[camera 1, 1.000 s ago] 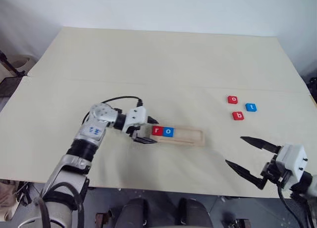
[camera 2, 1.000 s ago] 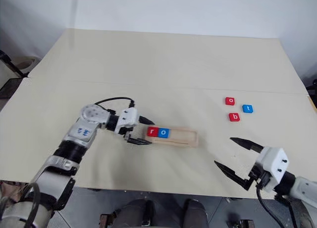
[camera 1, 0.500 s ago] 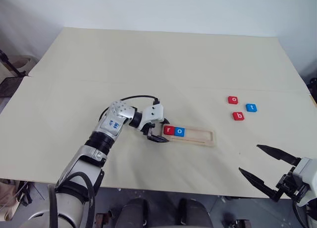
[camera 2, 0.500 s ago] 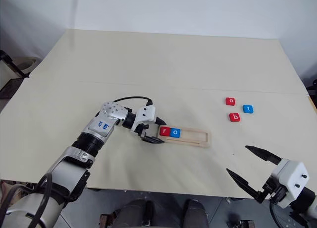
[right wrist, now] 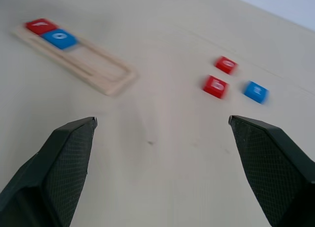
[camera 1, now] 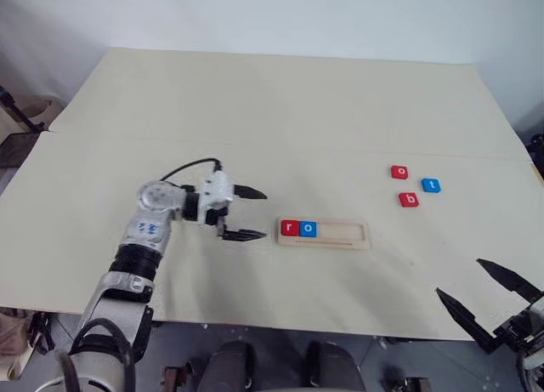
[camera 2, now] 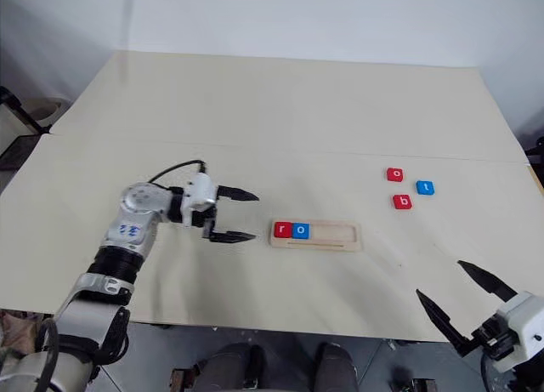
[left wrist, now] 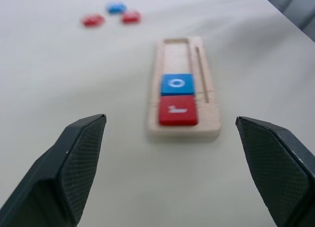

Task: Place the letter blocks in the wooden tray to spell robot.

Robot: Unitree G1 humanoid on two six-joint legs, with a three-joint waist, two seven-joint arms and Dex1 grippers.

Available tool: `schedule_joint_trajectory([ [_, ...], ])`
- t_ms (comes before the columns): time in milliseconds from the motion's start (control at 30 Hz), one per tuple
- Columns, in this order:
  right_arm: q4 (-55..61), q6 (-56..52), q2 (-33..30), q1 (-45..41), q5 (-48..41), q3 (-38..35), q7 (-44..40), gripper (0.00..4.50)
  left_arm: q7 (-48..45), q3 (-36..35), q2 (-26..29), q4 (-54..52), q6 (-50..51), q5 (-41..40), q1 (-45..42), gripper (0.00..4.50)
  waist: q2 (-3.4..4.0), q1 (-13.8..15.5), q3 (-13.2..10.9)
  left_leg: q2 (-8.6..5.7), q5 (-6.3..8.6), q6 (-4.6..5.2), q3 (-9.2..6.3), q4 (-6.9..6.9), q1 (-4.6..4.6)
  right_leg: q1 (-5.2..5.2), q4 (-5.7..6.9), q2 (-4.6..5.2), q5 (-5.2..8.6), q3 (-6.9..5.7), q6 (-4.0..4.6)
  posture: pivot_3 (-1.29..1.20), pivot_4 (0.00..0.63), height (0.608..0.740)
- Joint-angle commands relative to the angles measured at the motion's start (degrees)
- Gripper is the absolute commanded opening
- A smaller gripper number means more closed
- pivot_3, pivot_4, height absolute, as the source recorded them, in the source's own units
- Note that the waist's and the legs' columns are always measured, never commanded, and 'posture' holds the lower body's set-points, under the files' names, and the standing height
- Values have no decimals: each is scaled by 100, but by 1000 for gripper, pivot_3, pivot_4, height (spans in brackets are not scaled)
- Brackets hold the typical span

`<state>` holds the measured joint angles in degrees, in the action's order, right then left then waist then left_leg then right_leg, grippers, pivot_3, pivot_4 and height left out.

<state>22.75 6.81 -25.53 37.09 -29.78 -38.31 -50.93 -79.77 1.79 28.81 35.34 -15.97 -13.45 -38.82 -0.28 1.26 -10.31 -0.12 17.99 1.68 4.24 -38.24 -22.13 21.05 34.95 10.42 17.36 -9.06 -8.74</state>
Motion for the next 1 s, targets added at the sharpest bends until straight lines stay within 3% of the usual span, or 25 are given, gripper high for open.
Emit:
schedule_joint_trajectory([
  [33,-157,208,108,-20,-43,-177,174,4500,-269,-324,284,13,87,-358,267,4476,1,-3,1,-1,0,0,1,1,0,0,0,0,0,0,0,0,150,740],
  [267,-124,-71,-33,-688,48,218,648,4500,-51,-634,384,-788,547,-750,868,4476,1,-2,1,9,1,2,-4,-3,1,-3,3,2,0,3,0,0,150,740],
  [500,-162,-2071,-885,-2312,9,723,1793,4500,445,-734,376,-1912,1084,-976,1447,4476,7,-58,4,24,-1,0,-3,-5,2,1,12,0,1,5,1,0,150,740],
  [633,-625,-3622,-1406,-3824,102,1379,2386,4500,865,-823,355,-2477,1280,-1040,1814,4476,6,-110,4,23,0,0,-1,-8,0,-1,7,2,0,6,1,0,150,740],
  [800,-1166,-4818,-1430,-5133,269,1907,2956,4500,1321,-912,279,-2978,1534,-1132,2114,4476,7,-105,4,21,-1,-1,-17,-5,-8,0,9,2,1,-6,2,0,150,740],
  [1000,-1287,-5470,-1399,-5650,431,2089,3290,4500,1620,-942,238,-3262,1509,-1118,2307,4476,7,-100,4,10,-1,0,-17,-5,-15,2,5,6,0,-7,1,0,150,740],
])
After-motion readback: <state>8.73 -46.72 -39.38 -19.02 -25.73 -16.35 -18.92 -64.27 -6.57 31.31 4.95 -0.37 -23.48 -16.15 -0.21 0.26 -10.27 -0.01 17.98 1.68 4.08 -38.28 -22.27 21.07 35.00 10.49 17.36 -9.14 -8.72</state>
